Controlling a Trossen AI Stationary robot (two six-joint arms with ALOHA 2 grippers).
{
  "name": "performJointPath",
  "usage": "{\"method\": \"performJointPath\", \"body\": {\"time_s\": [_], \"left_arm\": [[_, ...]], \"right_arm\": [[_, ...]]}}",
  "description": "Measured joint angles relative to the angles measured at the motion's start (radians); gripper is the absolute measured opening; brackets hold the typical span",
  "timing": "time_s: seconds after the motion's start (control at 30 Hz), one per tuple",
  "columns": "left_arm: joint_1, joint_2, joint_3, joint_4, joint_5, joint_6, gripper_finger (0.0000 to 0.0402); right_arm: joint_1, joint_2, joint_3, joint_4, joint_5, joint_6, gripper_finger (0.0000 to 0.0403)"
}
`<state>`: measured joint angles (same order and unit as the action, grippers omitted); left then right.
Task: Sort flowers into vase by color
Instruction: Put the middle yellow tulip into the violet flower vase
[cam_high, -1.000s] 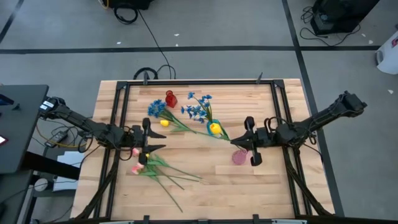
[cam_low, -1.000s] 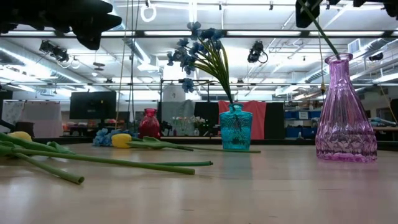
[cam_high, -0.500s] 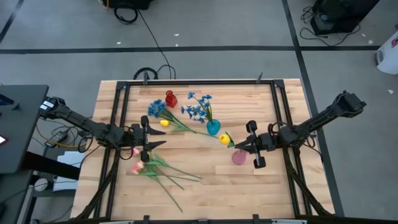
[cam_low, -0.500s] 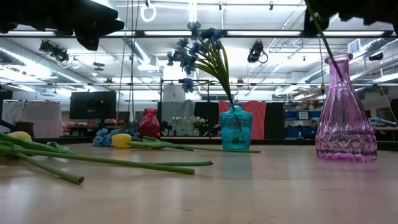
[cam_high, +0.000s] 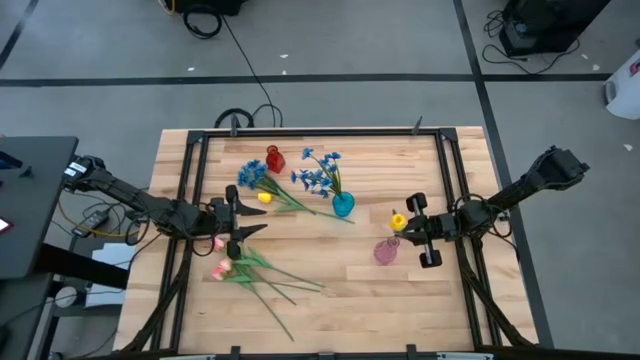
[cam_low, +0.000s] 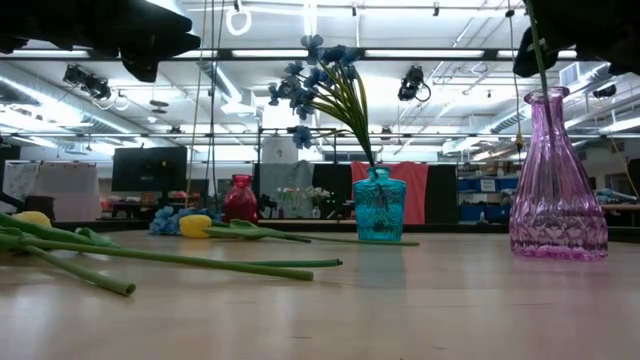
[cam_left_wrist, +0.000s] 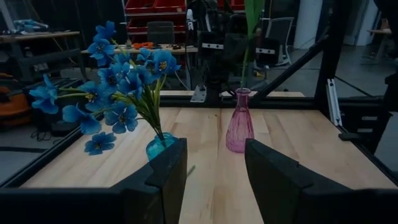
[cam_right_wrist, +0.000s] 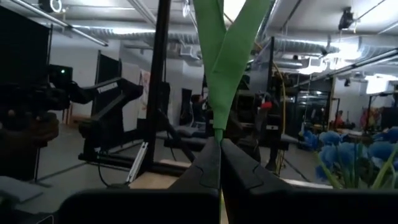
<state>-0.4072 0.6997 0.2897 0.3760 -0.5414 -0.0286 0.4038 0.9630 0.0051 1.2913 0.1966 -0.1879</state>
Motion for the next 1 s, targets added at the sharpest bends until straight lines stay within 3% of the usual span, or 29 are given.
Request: {"method": "performJointPath", "body": {"time_s": [0.5, 1.0], "left_arm": [[0.000, 0.000, 0.000, -0.002, -0.027, -0.028, 0.0168], [0.000, 0.000, 0.000, -0.012, -0.027, -0.028, 0.0168]], "right_arm": [[0.000, 0.000, 0.000, -0.038, -0.015, 0.010, 0.0015], [0.000, 0.000, 0.000, -0.044, -0.006, 0.064, 0.0126]]}}
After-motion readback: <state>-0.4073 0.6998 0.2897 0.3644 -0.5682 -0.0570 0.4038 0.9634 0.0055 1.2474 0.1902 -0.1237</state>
